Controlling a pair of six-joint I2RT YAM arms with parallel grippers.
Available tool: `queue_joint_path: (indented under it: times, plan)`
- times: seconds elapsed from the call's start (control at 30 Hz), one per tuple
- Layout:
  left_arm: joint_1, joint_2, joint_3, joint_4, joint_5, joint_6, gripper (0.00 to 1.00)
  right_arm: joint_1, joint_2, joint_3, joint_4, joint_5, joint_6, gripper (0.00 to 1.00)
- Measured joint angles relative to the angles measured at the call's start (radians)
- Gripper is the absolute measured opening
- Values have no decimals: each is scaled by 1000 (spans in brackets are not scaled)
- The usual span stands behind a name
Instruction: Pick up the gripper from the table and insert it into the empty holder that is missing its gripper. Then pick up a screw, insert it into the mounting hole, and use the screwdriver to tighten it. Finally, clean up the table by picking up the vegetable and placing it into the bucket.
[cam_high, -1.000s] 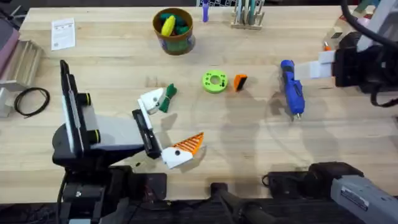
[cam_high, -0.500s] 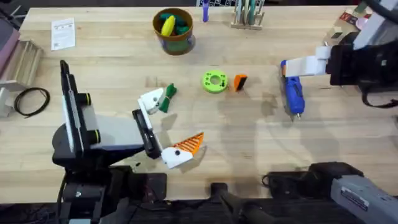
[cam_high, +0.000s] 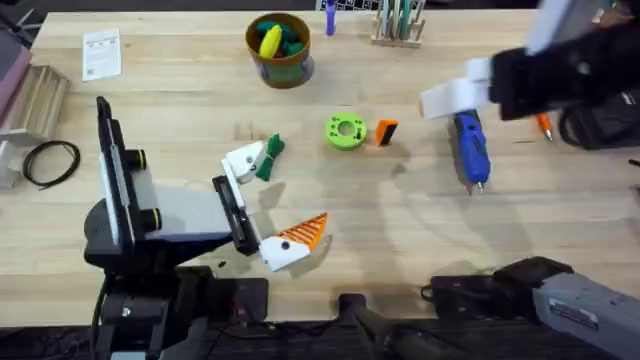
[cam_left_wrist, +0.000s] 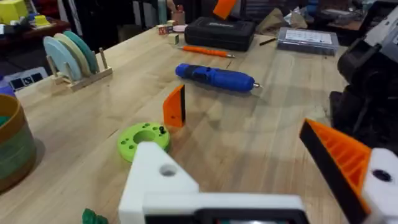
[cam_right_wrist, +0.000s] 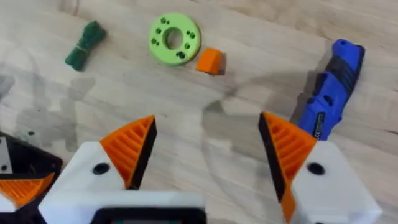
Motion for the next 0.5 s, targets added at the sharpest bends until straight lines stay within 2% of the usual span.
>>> queue_joint_path:
  times: [0.23, 0.5]
  plan:
    - [0, 0, 0, 0, 0, 0, 985, 148, 206, 133, -35, 98, 62, 991]
    - [0, 0, 0, 0, 0, 0, 985, 174, 378, 141, -16, 128, 92, 991]
